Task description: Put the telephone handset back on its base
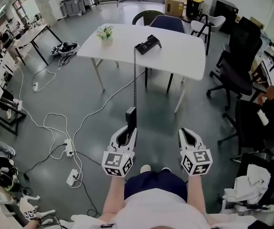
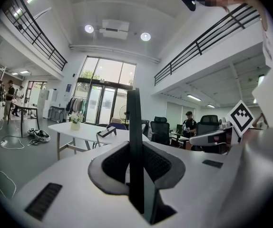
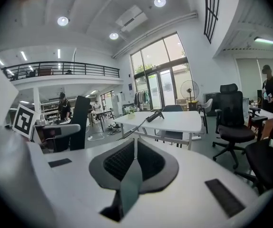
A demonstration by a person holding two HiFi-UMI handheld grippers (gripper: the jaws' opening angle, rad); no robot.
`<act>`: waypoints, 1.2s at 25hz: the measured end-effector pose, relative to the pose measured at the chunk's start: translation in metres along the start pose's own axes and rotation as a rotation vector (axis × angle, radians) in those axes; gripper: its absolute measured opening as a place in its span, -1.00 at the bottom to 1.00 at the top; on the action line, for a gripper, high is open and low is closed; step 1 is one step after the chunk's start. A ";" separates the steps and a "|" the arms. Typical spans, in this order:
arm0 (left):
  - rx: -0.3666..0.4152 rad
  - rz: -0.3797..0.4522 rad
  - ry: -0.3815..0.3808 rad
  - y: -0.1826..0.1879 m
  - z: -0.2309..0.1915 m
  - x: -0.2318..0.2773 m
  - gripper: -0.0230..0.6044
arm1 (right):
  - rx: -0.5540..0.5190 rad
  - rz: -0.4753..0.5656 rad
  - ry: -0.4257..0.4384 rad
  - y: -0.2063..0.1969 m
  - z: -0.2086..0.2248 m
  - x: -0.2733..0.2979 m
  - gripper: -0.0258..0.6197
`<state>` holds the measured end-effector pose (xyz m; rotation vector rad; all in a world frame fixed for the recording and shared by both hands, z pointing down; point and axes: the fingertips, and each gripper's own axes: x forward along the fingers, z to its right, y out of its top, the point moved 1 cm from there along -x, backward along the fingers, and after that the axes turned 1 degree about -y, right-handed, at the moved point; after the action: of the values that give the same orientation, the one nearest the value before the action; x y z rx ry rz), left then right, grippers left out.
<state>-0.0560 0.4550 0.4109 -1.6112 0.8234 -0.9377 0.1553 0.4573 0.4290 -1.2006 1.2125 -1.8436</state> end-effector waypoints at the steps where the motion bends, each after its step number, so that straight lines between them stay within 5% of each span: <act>1: 0.000 0.004 -0.004 -0.001 -0.001 -0.002 -0.65 | -0.002 -0.003 -0.002 -0.003 -0.002 0.000 -0.79; 15: -0.064 -0.020 0.015 -0.021 -0.017 -0.004 -0.65 | 0.091 -0.021 0.067 -0.015 -0.017 0.018 -0.79; 20: -0.112 -0.003 0.011 -0.005 -0.029 0.028 -0.65 | 0.088 0.013 0.104 0.017 -0.007 0.053 -0.79; 30: -0.083 -0.012 0.021 0.014 -0.055 0.104 -0.65 | 0.070 0.004 0.116 0.050 0.032 0.124 -0.79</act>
<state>-0.0581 0.3372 0.4222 -1.6821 0.8780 -0.9408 0.1369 0.3214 0.4315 -1.0652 1.2015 -1.9591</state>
